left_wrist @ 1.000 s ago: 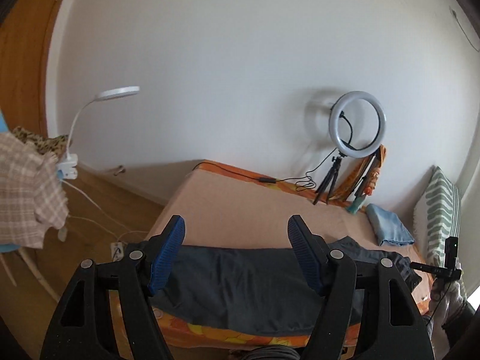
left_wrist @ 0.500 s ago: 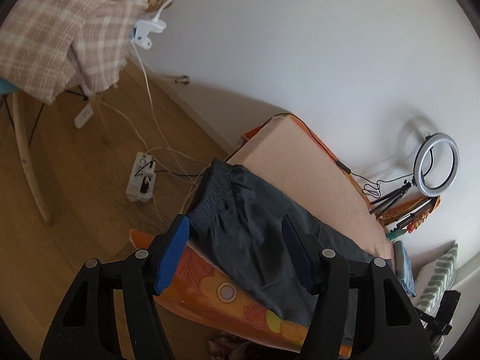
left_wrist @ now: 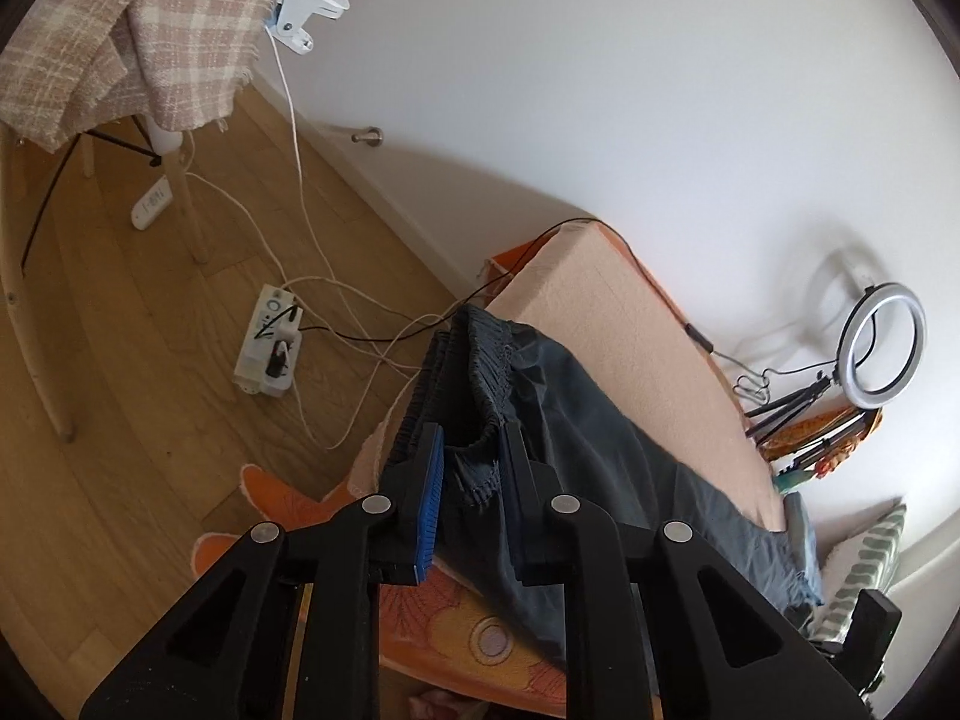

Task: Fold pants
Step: 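Grasp the pants waistband with the left tool while the right tool grasps the leg, then lift the pants with both tools, holding waistband and leg apart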

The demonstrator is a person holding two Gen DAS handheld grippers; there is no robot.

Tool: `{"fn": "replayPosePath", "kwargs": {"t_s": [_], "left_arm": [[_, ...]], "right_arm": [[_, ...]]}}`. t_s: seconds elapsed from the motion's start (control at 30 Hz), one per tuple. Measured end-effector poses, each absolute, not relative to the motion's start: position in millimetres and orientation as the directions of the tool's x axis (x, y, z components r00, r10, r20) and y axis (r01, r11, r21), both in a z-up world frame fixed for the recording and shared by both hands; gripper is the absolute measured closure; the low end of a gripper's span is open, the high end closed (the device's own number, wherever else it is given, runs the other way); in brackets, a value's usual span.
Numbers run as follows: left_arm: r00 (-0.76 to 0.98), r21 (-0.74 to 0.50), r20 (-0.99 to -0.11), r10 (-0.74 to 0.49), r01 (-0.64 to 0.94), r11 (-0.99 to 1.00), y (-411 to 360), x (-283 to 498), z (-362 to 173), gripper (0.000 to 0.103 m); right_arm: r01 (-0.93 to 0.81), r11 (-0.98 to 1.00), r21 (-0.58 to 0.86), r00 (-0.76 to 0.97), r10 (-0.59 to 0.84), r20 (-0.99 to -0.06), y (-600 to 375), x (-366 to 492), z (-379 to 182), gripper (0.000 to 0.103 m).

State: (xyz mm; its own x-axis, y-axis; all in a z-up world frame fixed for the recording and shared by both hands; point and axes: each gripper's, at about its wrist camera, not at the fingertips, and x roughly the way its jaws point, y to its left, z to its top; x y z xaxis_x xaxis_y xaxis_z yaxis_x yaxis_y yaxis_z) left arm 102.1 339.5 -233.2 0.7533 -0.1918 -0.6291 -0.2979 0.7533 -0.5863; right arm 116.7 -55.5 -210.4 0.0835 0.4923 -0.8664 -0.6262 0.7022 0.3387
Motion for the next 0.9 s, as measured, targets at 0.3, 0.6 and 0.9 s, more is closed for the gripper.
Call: {"fn": "replayPosePath", "kwargs": {"t_s": [0.3,0.6,0.9], "left_arm": [[0.722,-0.645,-0.663,-0.196,-0.419,0.639,345,84,-246,0.066],[0.711,-0.659,-0.669,-0.214,-0.435,0.614,332,91,-251,0.064],[0.733,-0.67,-0.645,-0.214,-0.408,0.62,334,90,-249,0.067]], "right_arm": [[-0.706,0.679,0.202,0.123,0.398,-0.909,-34,111,-219,0.073],[-0.684,0.724,0.085,0.219,0.315,-0.923,-59,117,-217,0.103],[-0.791,0.592,0.155,0.162,0.446,-0.88,-46,86,-192,0.055]]}}
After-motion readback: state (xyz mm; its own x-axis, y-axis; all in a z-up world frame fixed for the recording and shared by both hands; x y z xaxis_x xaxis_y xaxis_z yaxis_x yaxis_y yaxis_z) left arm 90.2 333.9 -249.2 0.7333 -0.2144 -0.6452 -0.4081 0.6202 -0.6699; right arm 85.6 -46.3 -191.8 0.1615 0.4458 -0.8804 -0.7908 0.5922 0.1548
